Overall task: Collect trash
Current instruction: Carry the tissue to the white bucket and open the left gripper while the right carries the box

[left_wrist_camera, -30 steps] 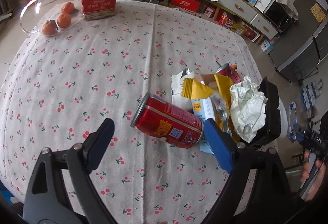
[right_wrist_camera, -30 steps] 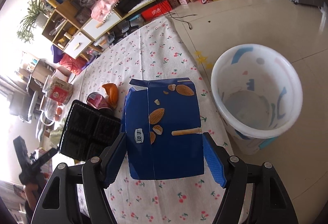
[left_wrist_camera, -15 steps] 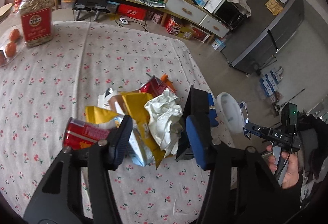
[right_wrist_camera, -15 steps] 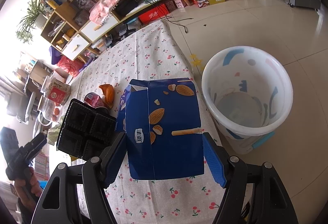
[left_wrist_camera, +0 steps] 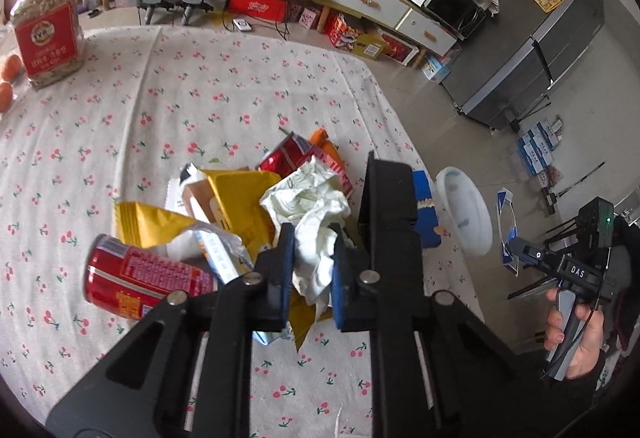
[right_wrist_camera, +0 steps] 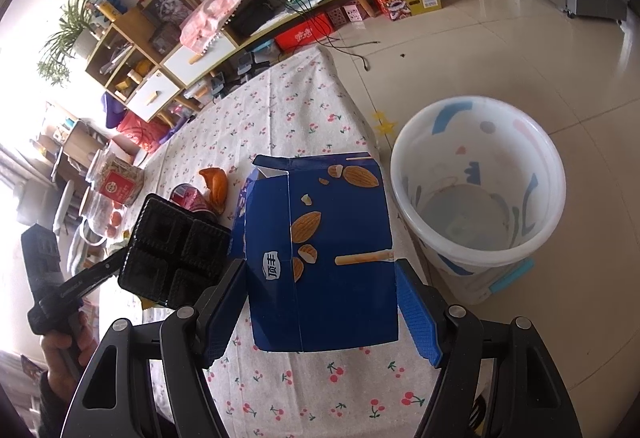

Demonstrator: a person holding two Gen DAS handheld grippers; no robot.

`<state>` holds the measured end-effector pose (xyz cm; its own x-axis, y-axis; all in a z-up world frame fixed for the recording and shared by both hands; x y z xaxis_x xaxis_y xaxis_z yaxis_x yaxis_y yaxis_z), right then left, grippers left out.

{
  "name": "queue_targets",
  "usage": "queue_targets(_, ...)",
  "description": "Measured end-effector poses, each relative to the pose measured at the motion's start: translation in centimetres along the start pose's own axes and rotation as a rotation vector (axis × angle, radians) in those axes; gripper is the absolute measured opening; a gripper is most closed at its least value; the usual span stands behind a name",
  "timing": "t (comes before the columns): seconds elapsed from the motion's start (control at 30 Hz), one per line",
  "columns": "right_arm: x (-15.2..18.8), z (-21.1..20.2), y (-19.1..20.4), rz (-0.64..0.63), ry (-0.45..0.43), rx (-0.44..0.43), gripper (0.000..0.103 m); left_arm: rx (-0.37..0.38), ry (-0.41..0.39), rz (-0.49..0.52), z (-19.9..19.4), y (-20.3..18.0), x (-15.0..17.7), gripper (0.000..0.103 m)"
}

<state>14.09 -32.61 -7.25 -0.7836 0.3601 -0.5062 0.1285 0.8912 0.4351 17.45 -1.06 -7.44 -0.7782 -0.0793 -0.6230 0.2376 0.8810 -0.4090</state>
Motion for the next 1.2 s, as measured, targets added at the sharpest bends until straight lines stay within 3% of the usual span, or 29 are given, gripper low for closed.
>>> queue_targets(0.37,-0.5,-1.3,-0.1,0.002,-0.050,0.003,0.074,-0.072,-0.109,-0.019,-2.7,1.4,-2.2,0.014)
queue_targets(0.67,-1.0,-2.4,-2.0,0.044,-0.082,0.021,0.074,-0.053,-0.165,-0.020,-3.7,-0.2,-4.3,0.014)
queue_targets(0.9,-1.0,-3.8,-4.0,0.065,-0.104,0.048,0.074,0.018,-0.167,0.053,-2.7,-5.1,-5.0,0.014)
queue_targets(1.2,-0.9,-6.0,-8.5,0.133,-0.140,0.092,0.074,0.141,-0.123,0.181,0.8,-14.7,-4.2,0.014)
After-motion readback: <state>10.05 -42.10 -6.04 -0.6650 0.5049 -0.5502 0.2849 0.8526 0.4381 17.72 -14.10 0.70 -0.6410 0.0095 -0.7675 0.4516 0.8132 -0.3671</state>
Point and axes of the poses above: each gripper's, at about its wrist camera, not at the fingertips, and z roughly the way its jaws point, y to its left, x to its underside, the point moved 6 cm from there along z, roughly the way its jaws point, and after that the axes turned 9 degrees about -y, right-handed, at the moved point
